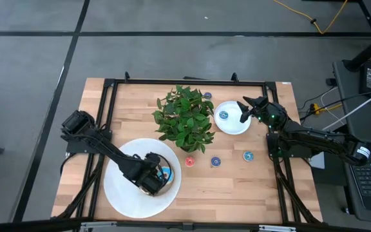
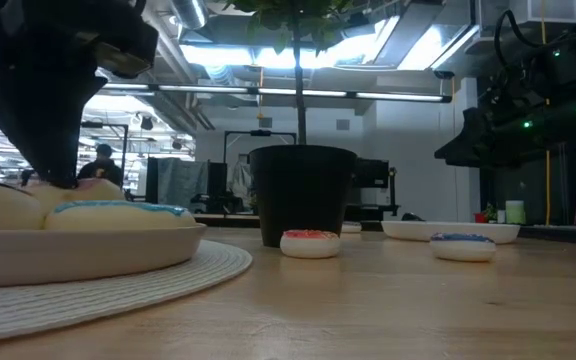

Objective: Pick & Place donuts
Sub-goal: Put the large pink donut on the brown plate, then put the small red donut on the white plate

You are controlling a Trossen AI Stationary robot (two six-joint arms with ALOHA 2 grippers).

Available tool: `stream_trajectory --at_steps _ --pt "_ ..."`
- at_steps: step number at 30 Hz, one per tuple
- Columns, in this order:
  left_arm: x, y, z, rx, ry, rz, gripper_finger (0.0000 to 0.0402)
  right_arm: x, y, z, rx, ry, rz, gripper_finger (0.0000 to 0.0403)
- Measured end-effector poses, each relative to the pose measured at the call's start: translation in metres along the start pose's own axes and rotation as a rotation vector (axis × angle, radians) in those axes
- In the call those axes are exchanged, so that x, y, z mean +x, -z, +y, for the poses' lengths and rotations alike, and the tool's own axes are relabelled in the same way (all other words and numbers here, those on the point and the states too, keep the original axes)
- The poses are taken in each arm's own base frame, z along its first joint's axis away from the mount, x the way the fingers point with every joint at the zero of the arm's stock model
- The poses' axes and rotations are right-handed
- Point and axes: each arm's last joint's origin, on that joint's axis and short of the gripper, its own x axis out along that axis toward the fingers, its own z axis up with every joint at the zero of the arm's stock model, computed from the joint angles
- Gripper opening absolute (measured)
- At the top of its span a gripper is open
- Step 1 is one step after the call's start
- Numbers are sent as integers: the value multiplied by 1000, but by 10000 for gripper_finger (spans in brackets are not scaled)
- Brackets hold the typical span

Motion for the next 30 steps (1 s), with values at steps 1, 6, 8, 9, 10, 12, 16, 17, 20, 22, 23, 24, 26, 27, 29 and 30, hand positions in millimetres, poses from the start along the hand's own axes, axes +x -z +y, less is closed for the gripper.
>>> stream_trajectory --at_steps 1,6,8,9,10,12,16,17,20,22,23,24,26,27,29,30 --pt "1 0 0 3 -4 7 3 0 0 0 -1 0 0 218" --pt "3 -2 0 13 -11 55 15 0 0 0 -1 0 -1 218" --pt "4 -4 0 8 -17 74 25 0 0 0 0 0 0 218" --pt "4 -4 1 7 -22 86 32 0 0 0 0 0 -1 218" --pt "4 -4 2 9 -31 96 39 0 0 0 0 0 -1 218" --pt "2 -4 3 14 -52 121 57 0 0 0 -1 0 -1 218" --pt "-5 -5 4 30 -84 140 101 0 0 0 -1 0 -1 218" --pt "-7 -4 4 36 -81 136 113 0 0 0 0 0 -1 218" --pt "-15 -7 5 53 -61 111 151 0 0 0 0 0 0 218" --pt "-18 -8 6 54 -51 107 176 0 0 0 -1 0 0 218" --pt "-20 -8 7 48 -52 108 188 0 0 0 0 0 -1 218" --pt "-22 -9 8 40 -51 115 198 0 0 0 0 0 -1 218" --pt "-27 -10 10 35 -39 119 215 0 0 0 0 0 0 218" --pt "-30 -10 11 37 -25 109 221 0 0 0 -1 0 -1 218" --pt "-40 -10 13 53 5 44 228 0 0 0 0 0 -1 218" --pt "-45 -11 15 65 22 9 230 0 0 0 0 0 -1 218"
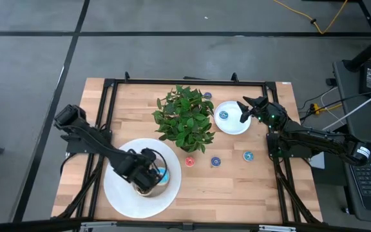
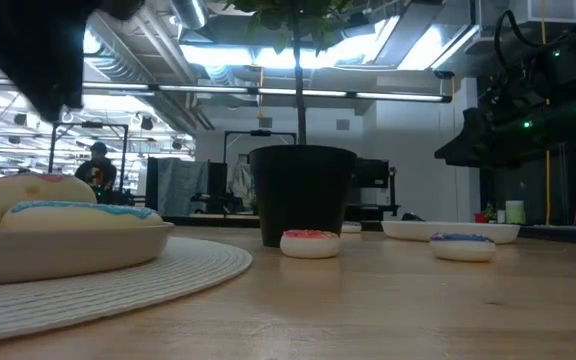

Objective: Pick & Place donuts
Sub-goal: Put the small red donut on the white plate

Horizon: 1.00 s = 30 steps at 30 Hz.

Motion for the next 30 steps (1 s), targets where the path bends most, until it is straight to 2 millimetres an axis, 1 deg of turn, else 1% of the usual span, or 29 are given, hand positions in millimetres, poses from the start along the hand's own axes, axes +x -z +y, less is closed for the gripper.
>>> stream_trajectory --at_steps 3,6,11,16,19,23,26,30 --pt "-14 1 7 42 41 -115 232 0 0 0 -1 0 0 218" --pt "-25 2 21 83 80 -215 232 0 0 0 -1 0 0 218" --pt "-30 1 44 216 197 -327 232 0 0 0 -1 0 1 218" --pt "-19 2 72 366 335 -395 232 0 0 0 -1 0 0 218" --pt "-9 -3 92 404 387 -430 232 0 0 0 0 0 1 218" --pt "3 -15 124 401 386 -502 233 0 0 0 -1 0 1 218" --pt "12 -22 149 393 351 -555 233 0 0 0 -1 0 1 218" --pt "21 -32 174 369 298 -637 233 0 0 0 0 0 1 218"
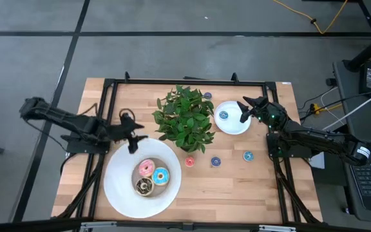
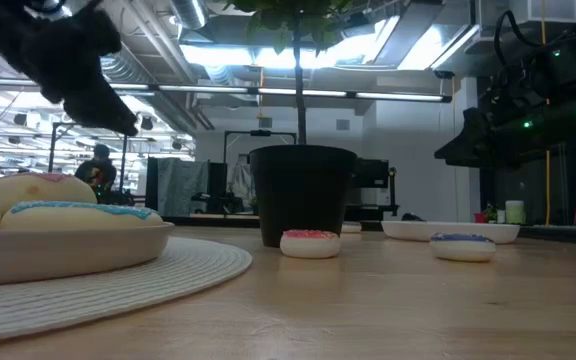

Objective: Pick & Place donuts
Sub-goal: Put the small red donut on the white plate

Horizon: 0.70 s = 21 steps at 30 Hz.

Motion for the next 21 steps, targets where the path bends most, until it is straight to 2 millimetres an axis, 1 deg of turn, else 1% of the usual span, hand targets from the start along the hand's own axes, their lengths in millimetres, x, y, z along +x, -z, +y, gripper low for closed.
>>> stream_trajectory --at_steps 3,6,10,15,21 --pt "3 5 18 -18 -44 -39 233 0 0 0 -1 0 0 218" --pt "7 11 30 -45 -60 -76 233 0 0 0 0 0 0 218" --pt "14 20 43 -38 -68 -138 233 0 0 0 0 0 0 218" --pt "24 35 57 -58 -125 -171 233 0 0 0 0 0 0 218" --pt "29 46 70 -56 -158 -210 233 0 0 0 0 0 0 218"
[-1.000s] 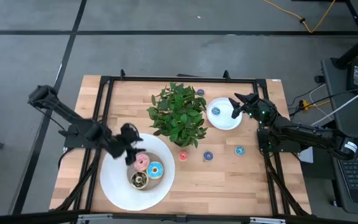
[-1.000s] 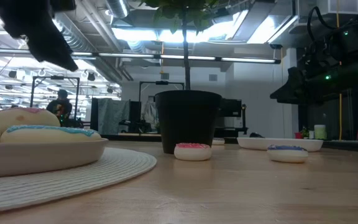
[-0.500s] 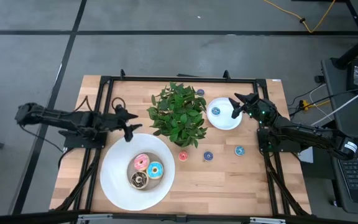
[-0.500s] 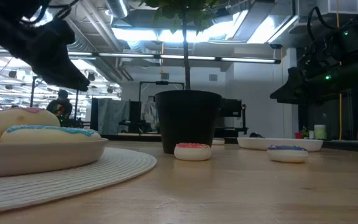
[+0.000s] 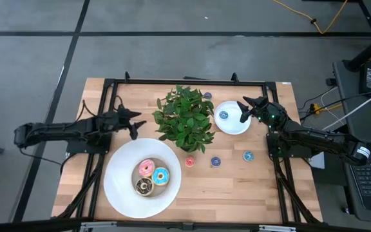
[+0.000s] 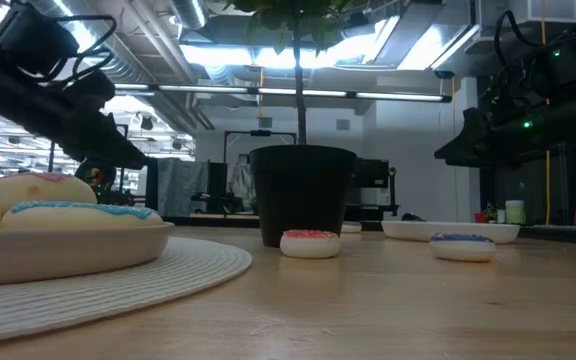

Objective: Pick & Place donuts
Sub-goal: Put the small red donut on the white plate

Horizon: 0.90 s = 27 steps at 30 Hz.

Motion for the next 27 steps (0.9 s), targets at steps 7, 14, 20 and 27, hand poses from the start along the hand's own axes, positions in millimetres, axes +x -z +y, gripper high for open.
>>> stream_trajectory --at_steps 7,14,20,27 --pt "-4 -2 10 -10 -17 -80 233 0 0 0 -1 0 0 218" --pt "-14 -11 15 -10 -35 -213 233 0 0 0 0 0 0 218" --pt "-25 -18 16 -38 -19 -338 233 0 0 0 0 0 0 218" --pt "-30 -23 16 -57 -8 -418 233 0 0 0 -1 0 0 218"
